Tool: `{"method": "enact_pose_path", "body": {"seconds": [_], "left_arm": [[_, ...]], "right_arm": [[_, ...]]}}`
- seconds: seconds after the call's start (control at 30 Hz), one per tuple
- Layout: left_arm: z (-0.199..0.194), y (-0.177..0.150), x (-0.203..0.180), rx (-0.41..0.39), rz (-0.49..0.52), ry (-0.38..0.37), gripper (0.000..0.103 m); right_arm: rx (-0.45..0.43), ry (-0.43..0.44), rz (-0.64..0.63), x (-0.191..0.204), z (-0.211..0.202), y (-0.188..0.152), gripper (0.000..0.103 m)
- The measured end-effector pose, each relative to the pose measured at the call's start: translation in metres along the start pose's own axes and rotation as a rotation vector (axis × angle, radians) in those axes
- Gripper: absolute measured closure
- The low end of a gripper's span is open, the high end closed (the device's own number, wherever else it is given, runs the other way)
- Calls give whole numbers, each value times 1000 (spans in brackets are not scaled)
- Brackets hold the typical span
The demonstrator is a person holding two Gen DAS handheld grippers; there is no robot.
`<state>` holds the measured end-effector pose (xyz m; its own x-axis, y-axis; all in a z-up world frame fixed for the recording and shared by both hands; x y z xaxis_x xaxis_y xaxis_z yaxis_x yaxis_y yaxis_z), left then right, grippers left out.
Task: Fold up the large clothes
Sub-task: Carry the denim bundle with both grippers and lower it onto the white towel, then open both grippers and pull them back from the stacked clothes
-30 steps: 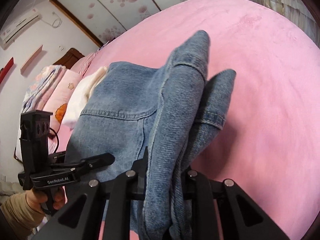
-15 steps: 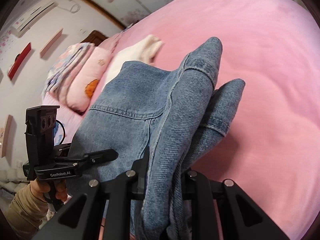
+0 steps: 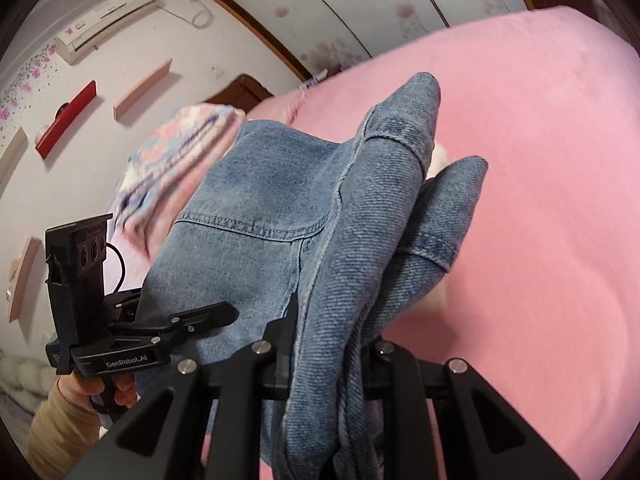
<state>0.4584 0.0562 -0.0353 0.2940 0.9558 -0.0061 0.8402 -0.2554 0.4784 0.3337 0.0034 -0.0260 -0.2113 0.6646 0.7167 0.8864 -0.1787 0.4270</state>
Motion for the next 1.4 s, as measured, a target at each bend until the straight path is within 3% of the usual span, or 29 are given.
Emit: {"method": "enact_pose_path", "body": {"seconds": [0.13,0.23,0.33,0.37,0.43,0.5,0.53,0.6,0.7,0.73,0.77,0.83,1.03,1.4], "left_arm": [[35,44,53,-39,-35,24,60],[76,67,85,-21,-63,43,60],[123,58,110,22,-108,51,58],[127,36,123,35,-123,49,56],[162,19,134,84,-157,74,41],[172,12,142,60,-180,87,20],[175,11,148,47,-200,66,19],[176,7,160,41,-230,29,13],[175,4,172,28,-248,45,6],[173,4,171,20,-254,54,6],[171,-1,170,16,-255,62,6],[166,-3,162,11,-250,96,6],[129,-21,144,5,-249,249,6],[44,-35,105,-72,-294,298,6]], "right_arm": [[-39,11,-2,-1,52,46,86],[-34,-4,9,-16,92,65,85],[-7,-54,31,-40,133,70,85],[4,-81,37,-48,143,68,85],[50,-169,56,-76,165,59,82],[57,-154,71,-94,171,54,78],[54,-125,77,-97,169,54,78],[65,-107,40,-97,163,51,76],[70,-144,-4,-97,150,51,67],[67,-168,-10,-98,143,54,62],[61,-200,-12,-99,139,55,50],[46,-234,-19,-105,125,55,44],[21,-300,-53,-101,88,48,44],[-14,-354,-117,-55,33,33,44]]}}
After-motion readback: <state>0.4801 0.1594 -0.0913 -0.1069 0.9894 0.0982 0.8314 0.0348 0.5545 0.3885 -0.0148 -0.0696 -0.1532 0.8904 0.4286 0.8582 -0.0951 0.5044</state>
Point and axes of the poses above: each gripper's, at about its wrist camera, not at the fingertips, and z roughly the way its jaws point, x to its left, y to its top, the point moved 2 cm from there along z, roughly the way its jaws point, and after that the axes turned 8 degrees about z, right-handed, at the moved point
